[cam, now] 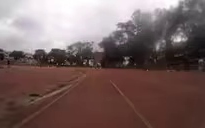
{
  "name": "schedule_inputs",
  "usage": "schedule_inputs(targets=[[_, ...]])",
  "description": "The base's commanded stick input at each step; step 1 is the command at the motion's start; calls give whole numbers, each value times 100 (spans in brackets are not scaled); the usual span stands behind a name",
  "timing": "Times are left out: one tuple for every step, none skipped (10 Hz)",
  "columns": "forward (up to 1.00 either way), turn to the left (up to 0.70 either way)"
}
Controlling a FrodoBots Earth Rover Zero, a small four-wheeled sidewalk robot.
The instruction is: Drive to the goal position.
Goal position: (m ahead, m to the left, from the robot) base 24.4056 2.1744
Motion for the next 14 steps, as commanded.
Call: schedule_inputs(targets=[[70, 0], [70, 0], [70, 0], [70, 0], [70, 0], [70, 0], [70, 0], [70, 0], [70, 0], [70, 0], [70, 0], [70, 0], [70, -2], [70, -19]])
